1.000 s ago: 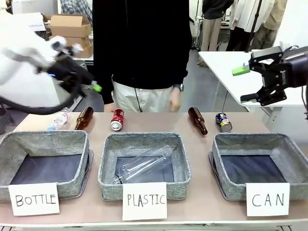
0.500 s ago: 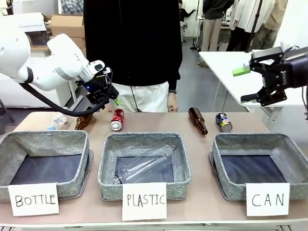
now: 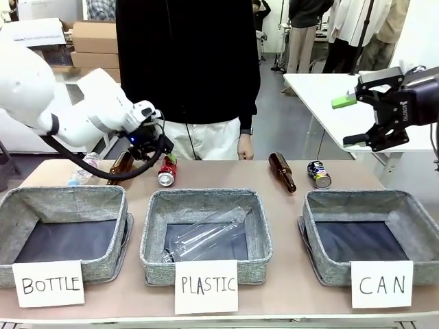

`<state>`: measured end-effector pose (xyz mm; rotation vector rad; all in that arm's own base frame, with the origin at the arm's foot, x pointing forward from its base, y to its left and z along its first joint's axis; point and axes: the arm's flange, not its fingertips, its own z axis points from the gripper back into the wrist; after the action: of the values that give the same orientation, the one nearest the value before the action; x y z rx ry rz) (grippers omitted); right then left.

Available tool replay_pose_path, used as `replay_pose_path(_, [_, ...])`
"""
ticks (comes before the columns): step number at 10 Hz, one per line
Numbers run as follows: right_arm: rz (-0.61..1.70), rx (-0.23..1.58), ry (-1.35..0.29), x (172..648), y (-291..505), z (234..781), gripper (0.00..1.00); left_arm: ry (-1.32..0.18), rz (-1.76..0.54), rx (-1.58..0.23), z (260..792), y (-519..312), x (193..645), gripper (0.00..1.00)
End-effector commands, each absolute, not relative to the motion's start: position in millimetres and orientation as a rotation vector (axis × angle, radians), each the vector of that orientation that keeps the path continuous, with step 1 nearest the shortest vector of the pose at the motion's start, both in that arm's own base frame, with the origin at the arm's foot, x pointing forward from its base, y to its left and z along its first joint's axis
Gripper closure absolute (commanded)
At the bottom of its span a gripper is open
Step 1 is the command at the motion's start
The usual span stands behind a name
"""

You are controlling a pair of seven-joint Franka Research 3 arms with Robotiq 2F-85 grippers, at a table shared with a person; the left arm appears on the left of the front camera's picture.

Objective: Sort the can waste into the basket.
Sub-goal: Pick up the can waste from the table and place it in the right Fabric basket.

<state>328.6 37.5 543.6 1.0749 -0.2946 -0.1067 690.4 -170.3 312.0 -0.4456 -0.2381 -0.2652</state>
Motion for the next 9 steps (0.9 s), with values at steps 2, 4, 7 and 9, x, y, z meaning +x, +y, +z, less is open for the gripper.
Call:
replay_pose_path(2, [-0.102, 1.096, -0.304, 328.8, 39.2, 543.5, 0.00, -0.227, -0.277, -0.417, 298.7, -184.9, 695.4, 0.00])
replay_pose_path(4, [-0.102, 1.096, -0.304, 328.8, 39.2, 543.5, 0.00, -0.211, -0.274, -0.408, 295.6, -185.9, 694.5, 0.00])
replay_pose_path(7, [-0.102, 1.096, -0.304, 328.8, 39.2, 543.5, 0.00, -0.229, -0.257, -0.396, 297.3, -185.5, 692.6, 1.00])
replay_pose_path(9, [-0.102, 1.096, -0.304, 328.8, 39.2, 543.5, 0.00, -0.230, -0.255, -0.401, 300.1, -184.1, 693.1, 1.00])
